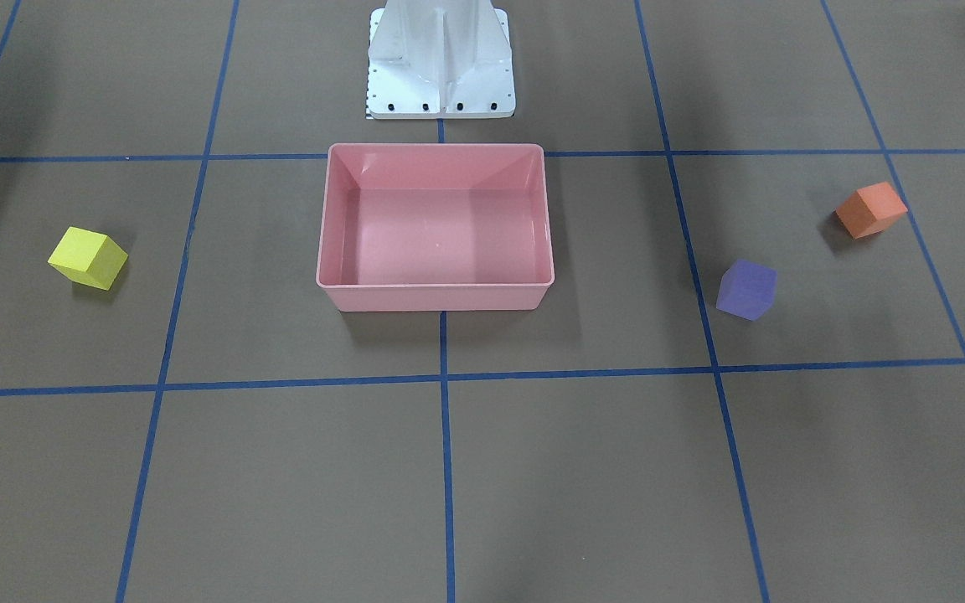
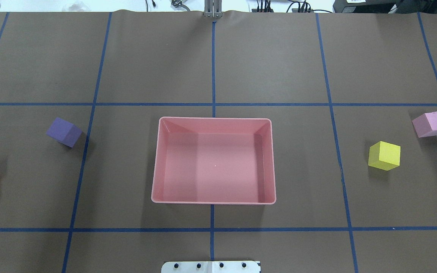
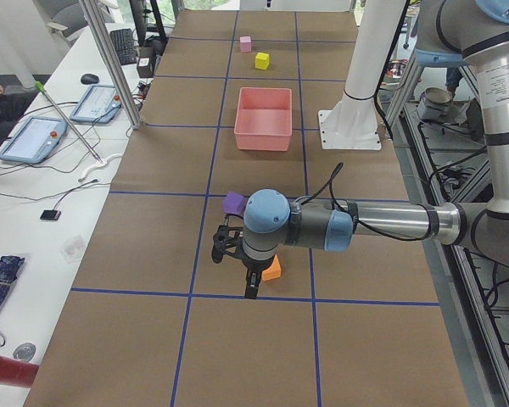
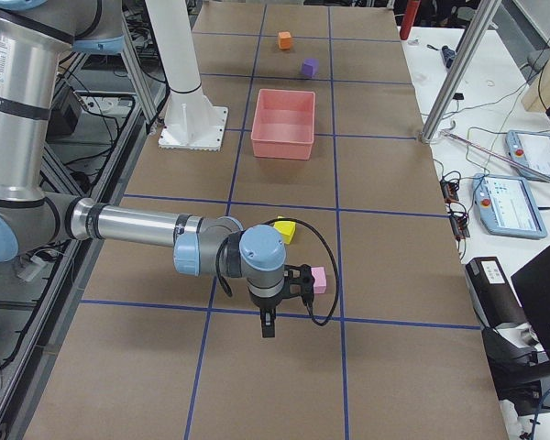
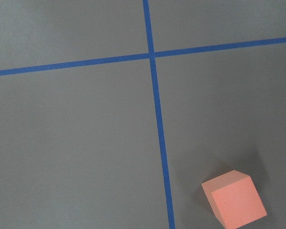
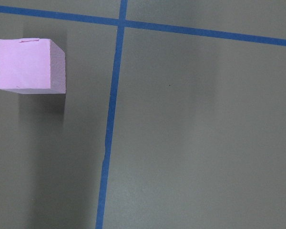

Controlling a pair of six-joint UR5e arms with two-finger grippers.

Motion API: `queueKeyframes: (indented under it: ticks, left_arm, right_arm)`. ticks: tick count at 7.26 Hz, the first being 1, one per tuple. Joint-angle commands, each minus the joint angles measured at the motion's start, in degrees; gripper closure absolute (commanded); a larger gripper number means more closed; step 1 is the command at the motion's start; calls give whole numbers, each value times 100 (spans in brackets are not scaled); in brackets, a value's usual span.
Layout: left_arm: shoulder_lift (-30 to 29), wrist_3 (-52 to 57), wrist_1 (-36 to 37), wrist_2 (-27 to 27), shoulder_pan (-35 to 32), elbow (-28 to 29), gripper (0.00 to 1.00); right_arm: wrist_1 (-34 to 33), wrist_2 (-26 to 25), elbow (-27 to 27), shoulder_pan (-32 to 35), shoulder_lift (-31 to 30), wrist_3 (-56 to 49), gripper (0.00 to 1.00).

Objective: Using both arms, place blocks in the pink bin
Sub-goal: 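Move the left gripper toward the purple cube beside the bin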

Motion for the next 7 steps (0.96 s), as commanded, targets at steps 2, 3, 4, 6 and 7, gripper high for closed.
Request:
queueKeyframes:
  ticks: [2,3,4,6,7]
  left_arm:
    - [0,0,8,-12,0,-1,0]
    - [0,0,-1,-12,0,-1,0]
    - [-52,-9,-9,-30,0,-10,0]
    - [-114,-44,-88,-82,-17,-350,0]
    - [-279,-44,-454,-48,-9,-318,0]
  right_arm:
    - [-9,12,56,0,-2,9,0]
    - [9,4,143,0,67,43,0]
    - [9,-14,501,0,77,96,0]
    - [9,-14,1047,9,190,105,0]
    - [0,-14,1006,9,400,105,0]
